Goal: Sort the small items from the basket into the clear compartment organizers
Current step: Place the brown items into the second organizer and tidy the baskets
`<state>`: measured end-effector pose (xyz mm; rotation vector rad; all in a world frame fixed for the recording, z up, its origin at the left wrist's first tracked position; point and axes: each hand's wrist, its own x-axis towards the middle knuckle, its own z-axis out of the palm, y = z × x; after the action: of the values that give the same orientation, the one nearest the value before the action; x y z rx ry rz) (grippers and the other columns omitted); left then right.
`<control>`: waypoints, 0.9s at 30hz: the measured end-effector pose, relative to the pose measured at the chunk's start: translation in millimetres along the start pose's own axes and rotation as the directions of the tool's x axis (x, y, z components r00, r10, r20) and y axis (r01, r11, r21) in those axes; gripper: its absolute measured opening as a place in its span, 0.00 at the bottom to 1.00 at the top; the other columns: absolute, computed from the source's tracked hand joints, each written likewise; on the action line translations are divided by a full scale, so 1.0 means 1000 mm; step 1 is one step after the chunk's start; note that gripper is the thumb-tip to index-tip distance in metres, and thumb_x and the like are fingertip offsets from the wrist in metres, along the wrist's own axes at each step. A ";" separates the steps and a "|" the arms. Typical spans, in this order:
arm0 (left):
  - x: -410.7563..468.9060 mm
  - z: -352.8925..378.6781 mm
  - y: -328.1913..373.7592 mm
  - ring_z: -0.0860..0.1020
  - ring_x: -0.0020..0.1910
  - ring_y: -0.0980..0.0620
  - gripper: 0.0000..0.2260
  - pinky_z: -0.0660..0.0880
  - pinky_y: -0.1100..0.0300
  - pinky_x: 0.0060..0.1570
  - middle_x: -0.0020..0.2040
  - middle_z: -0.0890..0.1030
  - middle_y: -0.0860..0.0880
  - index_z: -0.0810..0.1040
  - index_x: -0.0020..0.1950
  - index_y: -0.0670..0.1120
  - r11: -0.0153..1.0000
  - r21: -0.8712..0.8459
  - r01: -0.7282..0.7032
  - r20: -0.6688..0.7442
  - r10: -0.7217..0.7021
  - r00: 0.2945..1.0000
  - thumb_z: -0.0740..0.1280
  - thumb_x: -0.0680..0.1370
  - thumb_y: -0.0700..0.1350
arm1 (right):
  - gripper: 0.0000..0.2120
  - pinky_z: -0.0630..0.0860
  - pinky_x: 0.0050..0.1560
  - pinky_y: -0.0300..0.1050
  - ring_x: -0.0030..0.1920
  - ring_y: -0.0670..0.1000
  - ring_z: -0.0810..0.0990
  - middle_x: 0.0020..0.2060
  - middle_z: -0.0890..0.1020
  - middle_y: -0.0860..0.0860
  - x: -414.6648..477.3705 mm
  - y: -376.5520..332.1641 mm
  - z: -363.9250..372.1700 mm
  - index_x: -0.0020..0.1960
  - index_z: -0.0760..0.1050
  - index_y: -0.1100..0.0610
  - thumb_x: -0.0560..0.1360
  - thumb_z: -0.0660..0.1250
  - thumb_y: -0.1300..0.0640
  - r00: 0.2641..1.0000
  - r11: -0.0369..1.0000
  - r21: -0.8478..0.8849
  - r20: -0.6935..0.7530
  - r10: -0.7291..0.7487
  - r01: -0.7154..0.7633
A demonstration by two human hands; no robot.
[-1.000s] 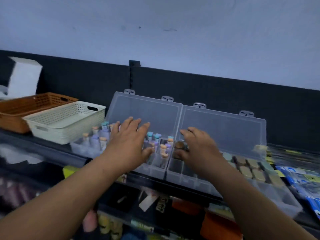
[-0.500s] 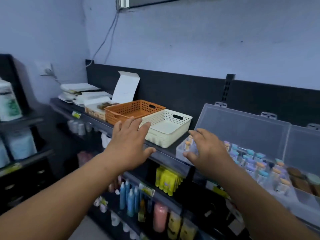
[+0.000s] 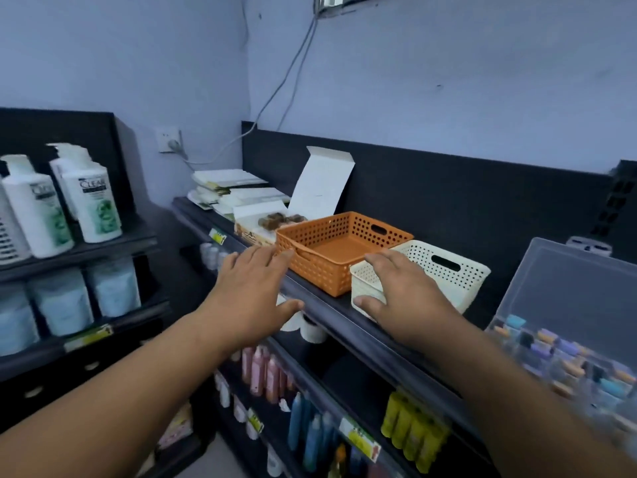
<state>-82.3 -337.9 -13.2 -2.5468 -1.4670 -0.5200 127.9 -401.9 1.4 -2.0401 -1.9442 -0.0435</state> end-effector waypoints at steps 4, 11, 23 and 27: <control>0.044 0.010 -0.024 0.56 0.75 0.50 0.35 0.52 0.49 0.73 0.76 0.59 0.50 0.52 0.77 0.53 0.999 0.013 0.052 0.008 -0.052 0.999 0.60 0.75 0.64 | 0.34 0.56 0.75 0.49 0.76 0.50 0.54 0.77 0.55 0.47 0.057 0.001 0.009 0.78 0.53 0.50 0.78 0.63 0.44 0.998 0.996 0.070 0.025 -0.062 0.060; 0.115 0.030 -0.065 0.58 0.75 0.50 0.35 0.55 0.48 0.73 0.76 0.60 0.50 0.53 0.77 0.53 0.989 -0.009 0.147 0.011 -0.147 0.989 0.63 0.75 0.62 | 0.34 0.60 0.73 0.49 0.74 0.50 0.60 0.76 0.57 0.47 0.150 0.001 0.017 0.78 0.53 0.49 0.77 0.65 0.44 0.981 0.986 0.066 0.109 -0.162 0.156; 0.242 0.083 -0.167 0.61 0.73 0.49 0.33 0.60 0.52 0.71 0.75 0.62 0.49 0.54 0.77 0.51 0.993 -0.111 0.032 0.046 -0.028 0.999 0.63 0.76 0.60 | 0.30 0.67 0.66 0.46 0.69 0.52 0.67 0.73 0.64 0.48 0.296 -0.040 0.053 0.75 0.58 0.48 0.77 0.64 0.44 0.977 0.995 -0.017 0.193 -0.094 0.099; 0.292 0.102 -0.208 0.67 0.69 0.48 0.30 0.67 0.52 0.65 0.71 0.67 0.49 0.60 0.75 0.52 0.980 -0.197 -0.039 0.122 0.064 0.990 0.66 0.76 0.57 | 0.30 0.68 0.59 0.44 0.67 0.51 0.69 0.70 0.68 0.48 0.344 -0.057 0.071 0.74 0.61 0.49 0.76 0.64 0.41 0.977 0.998 -0.062 0.211 0.029 -0.016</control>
<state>-104.5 34.2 -6.9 -2.8099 -1.4509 -0.5247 82.8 -49.7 28.6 -2.1838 -2.0670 0.1274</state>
